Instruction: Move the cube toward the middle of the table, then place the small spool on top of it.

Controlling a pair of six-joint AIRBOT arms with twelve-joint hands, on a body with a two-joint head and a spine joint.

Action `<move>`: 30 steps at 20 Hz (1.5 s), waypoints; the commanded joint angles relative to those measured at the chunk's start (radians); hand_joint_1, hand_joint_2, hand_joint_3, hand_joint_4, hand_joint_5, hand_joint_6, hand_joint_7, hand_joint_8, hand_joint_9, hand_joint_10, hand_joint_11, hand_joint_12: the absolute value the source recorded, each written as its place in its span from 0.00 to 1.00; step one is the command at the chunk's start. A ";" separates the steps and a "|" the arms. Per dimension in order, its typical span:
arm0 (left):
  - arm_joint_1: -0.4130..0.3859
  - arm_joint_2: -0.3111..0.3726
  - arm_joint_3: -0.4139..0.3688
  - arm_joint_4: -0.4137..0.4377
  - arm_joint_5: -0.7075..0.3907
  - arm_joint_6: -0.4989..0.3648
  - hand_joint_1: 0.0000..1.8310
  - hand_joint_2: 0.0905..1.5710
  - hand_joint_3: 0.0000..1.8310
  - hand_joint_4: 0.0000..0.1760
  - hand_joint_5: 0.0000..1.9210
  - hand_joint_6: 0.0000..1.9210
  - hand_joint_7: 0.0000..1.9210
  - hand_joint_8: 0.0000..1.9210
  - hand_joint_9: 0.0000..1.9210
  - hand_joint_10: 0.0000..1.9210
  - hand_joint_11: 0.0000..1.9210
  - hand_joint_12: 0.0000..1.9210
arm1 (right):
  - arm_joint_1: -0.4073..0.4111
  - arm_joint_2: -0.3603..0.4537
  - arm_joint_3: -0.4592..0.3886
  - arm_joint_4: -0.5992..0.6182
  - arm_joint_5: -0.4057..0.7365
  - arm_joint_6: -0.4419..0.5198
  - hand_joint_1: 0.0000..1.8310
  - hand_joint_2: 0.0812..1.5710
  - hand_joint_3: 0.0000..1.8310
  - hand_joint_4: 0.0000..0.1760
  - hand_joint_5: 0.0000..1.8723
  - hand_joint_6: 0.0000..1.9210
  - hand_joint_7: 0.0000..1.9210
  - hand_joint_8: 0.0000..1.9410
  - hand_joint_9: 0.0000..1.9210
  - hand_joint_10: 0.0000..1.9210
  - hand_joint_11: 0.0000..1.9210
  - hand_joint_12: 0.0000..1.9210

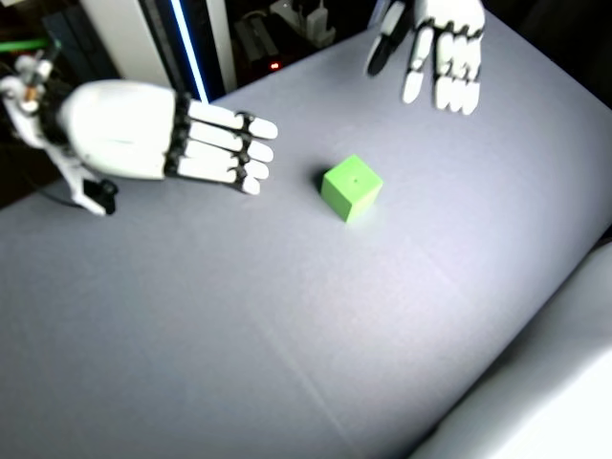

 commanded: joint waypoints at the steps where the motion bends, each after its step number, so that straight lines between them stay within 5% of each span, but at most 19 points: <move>1: 0.007 0.010 -0.013 0.002 -0.171 0.005 0.42 0.60 0.00 0.75 0.04 0.00 0.01 0.00 0.00 0.00 0.01 0.05 | 0.022 -0.007 0.000 -0.006 0.042 0.009 0.48 0.64 0.00 0.05 0.14 0.00 0.24 0.00 0.31 0.02 0.14 0.63; 3: 0.013 0.012 -0.017 -0.001 -0.182 0.005 0.41 0.61 0.00 0.89 0.04 0.00 0.01 0.00 0.00 0.00 0.00 0.05 | 0.030 -0.011 0.003 -0.020 0.019 0.009 0.53 0.60 0.00 0.00 0.17 0.00 0.23 0.00 0.32 0.01 0.13 0.59; 7: 0.030 0.010 -0.022 -0.013 -0.203 0.005 0.42 0.60 0.00 0.91 0.06 0.00 0.02 0.00 0.01 0.00 0.00 0.11 | 0.080 -0.052 0.029 -0.088 -0.096 0.014 0.56 0.59 0.00 0.00 0.19 0.00 0.23 0.00 0.31 0.00 0.14 0.56; 10: 0.037 0.004 -0.026 -0.016 -0.207 0.005 0.39 0.60 0.00 0.80 0.05 0.00 0.03 0.00 0.02 0.00 0.00 0.10 | 0.115 -0.093 0.055 -0.117 -0.156 0.017 0.56 0.59 0.00 0.00 0.20 0.00 0.24 0.00 0.33 0.00 0.17 0.56; 11: 0.038 0.002 -0.029 -0.015 -0.210 0.005 0.38 0.60 0.00 0.87 0.04 0.00 0.02 0.00 0.01 0.00 0.00 0.10 | 0.122 -0.101 0.060 -0.117 -0.163 0.017 0.56 0.58 0.00 0.00 0.21 0.00 0.24 0.00 0.34 0.01 0.18 0.56; 17: 0.038 -0.005 -0.030 -0.016 -0.206 0.004 0.40 0.60 0.00 0.82 0.05 0.00 0.03 0.00 0.03 0.00 0.00 0.14 | 0.151 -0.131 0.077 -0.131 -0.189 0.017 0.56 0.61 0.00 0.00 0.27 0.01 0.29 0.01 0.41 0.04 0.21 0.63; 19: 0.038 -0.006 -0.030 -0.016 -0.205 0.003 0.39 0.60 0.00 0.84 0.05 0.00 0.03 0.00 0.02 0.00 0.00 0.13 | 0.158 -0.140 0.083 -0.131 -0.193 0.017 0.56 0.63 0.00 0.00 0.35 0.00 0.35 0.01 0.40 0.25 0.28 0.66; 20: 0.038 -0.007 -0.030 -0.016 -0.203 0.003 0.41 0.60 0.00 0.88 0.05 0.00 0.04 0.00 0.03 0.00 0.00 0.13 | 0.161 -0.144 0.086 -0.131 -0.195 0.017 0.58 0.63 0.00 0.00 0.41 0.01 0.42 0.04 0.37 0.52 0.37 0.71; 21: 0.038 -0.008 -0.030 -0.016 -0.203 0.003 0.41 0.60 0.00 0.88 0.05 0.00 0.04 0.00 0.03 0.00 0.00 0.13 | 0.164 -0.146 0.088 -0.131 -0.196 0.017 0.58 0.63 0.00 0.00 0.41 0.01 0.42 0.04 0.37 0.52 0.37 0.71; 22: 0.038 -0.008 -0.030 -0.016 -0.202 0.003 0.40 0.60 0.00 0.86 0.05 0.00 0.03 0.00 0.03 0.00 0.00 0.14 | 0.166 -0.148 0.089 -0.131 -0.196 0.017 0.59 0.64 0.00 0.00 0.44 0.01 0.46 0.07 0.37 0.65 0.41 0.76; 24: 0.038 -0.009 -0.029 -0.018 -0.202 0.003 0.41 0.60 0.00 0.83 0.07 0.00 0.04 0.00 0.04 0.00 0.00 0.16 | 0.172 -0.151 0.091 -0.131 -0.196 0.017 0.61 0.64 0.00 0.00 0.48 0.01 0.35 0.47 0.38 0.79 0.43 0.85; 25: 0.038 -0.010 -0.029 -0.018 -0.201 0.003 0.42 0.60 0.00 0.81 0.06 0.00 0.04 0.00 0.03 0.00 0.00 0.15 | 0.174 -0.152 0.093 -0.131 -0.196 0.017 0.62 0.67 0.00 0.00 0.53 0.37 0.35 0.60 0.43 0.82 0.47 0.88; 26: 0.038 -0.010 -0.029 -0.018 -0.200 0.003 0.41 0.60 0.00 0.83 0.06 0.00 0.04 0.00 0.03 0.00 0.00 0.15 | 0.175 -0.153 0.094 -0.130 -0.196 0.017 0.63 0.68 0.00 0.00 0.52 0.48 0.38 0.64 0.46 0.81 0.49 0.89; 30: 0.043 -0.012 -0.029 -0.025 -0.195 0.003 0.42 0.61 0.00 0.86 0.07 0.00 0.04 0.00 0.03 0.00 0.00 0.14 | 0.176 -0.153 0.110 -0.083 -0.182 0.017 0.63 0.68 0.00 0.00 0.54 0.48 0.50 0.54 0.57 0.66 0.56 0.82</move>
